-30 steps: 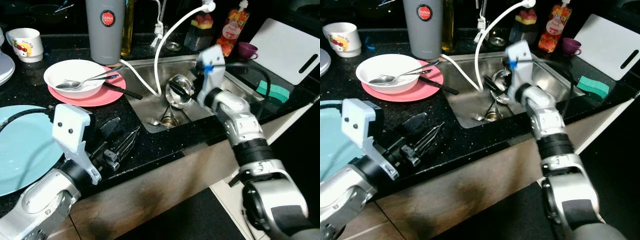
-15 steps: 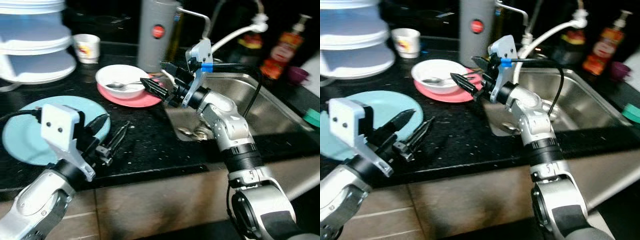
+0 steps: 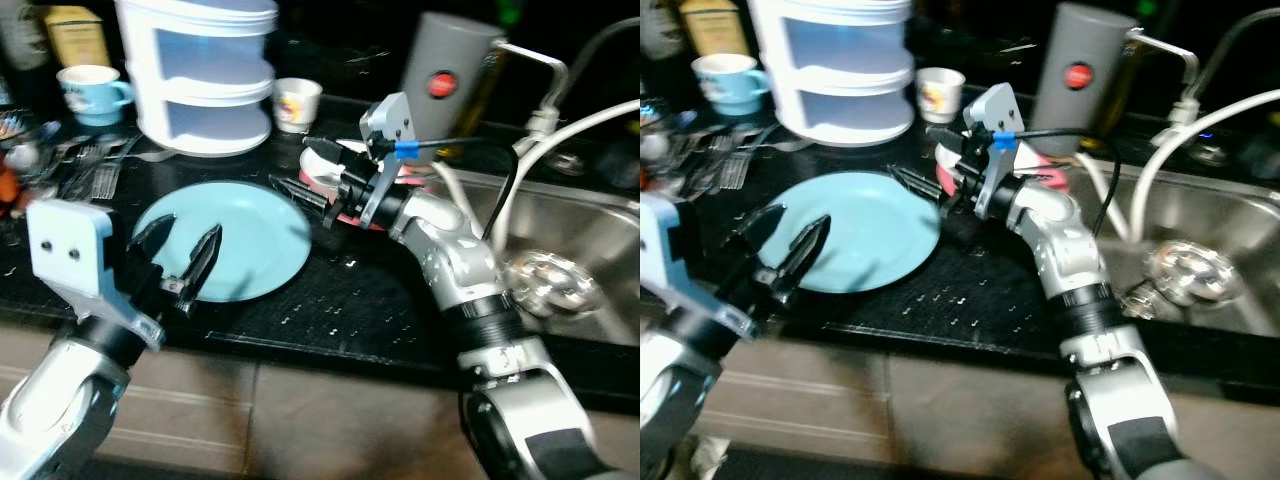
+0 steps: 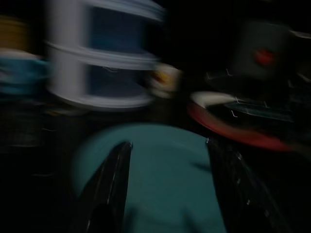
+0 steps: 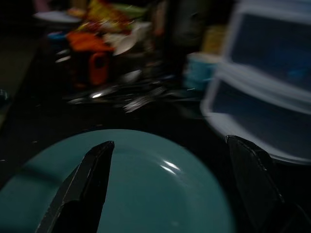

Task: Kitchen organization

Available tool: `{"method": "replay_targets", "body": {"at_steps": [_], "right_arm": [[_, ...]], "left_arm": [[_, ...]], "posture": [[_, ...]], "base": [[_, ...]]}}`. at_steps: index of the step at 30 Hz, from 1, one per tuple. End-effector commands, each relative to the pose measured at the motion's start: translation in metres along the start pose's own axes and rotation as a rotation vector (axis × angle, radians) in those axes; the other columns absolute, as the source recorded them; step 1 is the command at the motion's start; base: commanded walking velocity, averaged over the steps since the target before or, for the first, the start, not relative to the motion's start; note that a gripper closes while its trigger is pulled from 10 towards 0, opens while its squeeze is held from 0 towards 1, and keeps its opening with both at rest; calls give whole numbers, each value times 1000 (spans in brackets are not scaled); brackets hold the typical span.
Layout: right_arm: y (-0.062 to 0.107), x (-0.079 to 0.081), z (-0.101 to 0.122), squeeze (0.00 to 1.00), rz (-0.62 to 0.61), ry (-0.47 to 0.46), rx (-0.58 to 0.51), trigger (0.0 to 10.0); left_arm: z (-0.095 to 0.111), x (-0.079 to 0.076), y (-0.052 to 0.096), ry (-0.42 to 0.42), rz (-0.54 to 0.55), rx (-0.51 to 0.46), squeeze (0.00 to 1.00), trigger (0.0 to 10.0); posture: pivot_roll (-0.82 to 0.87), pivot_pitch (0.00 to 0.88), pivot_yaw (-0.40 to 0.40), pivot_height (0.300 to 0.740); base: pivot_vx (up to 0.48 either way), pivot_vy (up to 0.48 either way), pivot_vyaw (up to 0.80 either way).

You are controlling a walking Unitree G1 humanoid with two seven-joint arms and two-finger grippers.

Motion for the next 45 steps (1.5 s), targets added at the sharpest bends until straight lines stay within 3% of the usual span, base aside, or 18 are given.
{"method": "replay_targets", "body": {"at_steps": [1, 7, 14, 15, 17, 18, 26, 28, 33, 39, 45], "right_arm": [[1, 9, 6, 0, 65, 32, -24, 10000], [7, 15, 8, 0, 143, 45, -34, 10000], [25, 1, 15, 0, 165, 67, -25, 10000], [34, -3, 13, 0, 193, 93, 7, 10000], [34, -3, 13, 0, 193, 93, 7, 10000], [46, -9, 12, 0, 218, 134, 62, 10000], [67, -13, 15, 0, 298, 206, 153, 10000], [74, -6, 5, 0, 379, 271, 244, 10000], [80, 6, -12, 0, 474, 324, 337, 10000], [76, 34, -12, 0, 619, 302, 307, 10000], [60, 45, -13, 0, 591, 377, 250, 10000]], "left_arm": [[0, 1, 2, 5, 13, -5, 0, 10000], [-1, 0, 4, 36, 3, -1, 0, 10000], [-13, -12, 11, 87, -58, 45, 0, 10000], [-15, -11, 12, 102, -52, 50, 0, 10000], [-15, -11, 12, 102, -52, 50, 0, 10000], [-19, -11, 13, 103, -52, 61, 0, 10000], [-24, -13, 13, 101, -60, 86, 0, 10000], [-25, -15, 11, 120, -72, 82, 0, 10000], [-27, -18, 10, 129, -90, 87, 0, 10000], [-27, -18, 10, 117, -96, 96, 0, 10000], [-25, -15, 12, 113, -82, 88, 0, 10000]], "posture": [[281, 0, -151, 740], [281, 0, -153, 740], [276, 0, -155, 740], [273, 0, -153, 740], [273, 0, -153, 740], [270, 0, -152, 740], [265, 0, -151, 740], [253, 0, -148, 740], [254, 0, -147, 740], [253, 0, -150, 740], [251, 0, -160, 740]], "base": [[0, 0, 756], [0, 0, 740], [0, 0, 89], [0, 0, 0], [0, 0, 0], [0, 0, 0], [0, -373, 0], [0, 0, 0], [0, 0, 0], [0, 0, 0], [0, 0, 0]]}}
Point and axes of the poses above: a point about 5 cm out from each wrist's last joint towards the gripper, its own y axis pointing back from the gripper into the wrist, its own z axis along the axis of the wrist's last joint, x = y × z, the point moved 4 cm from there along -y, pointing out of the wrist towards the gripper, and after that the axes turned 5 degrees about y, right-handed, at the moved point
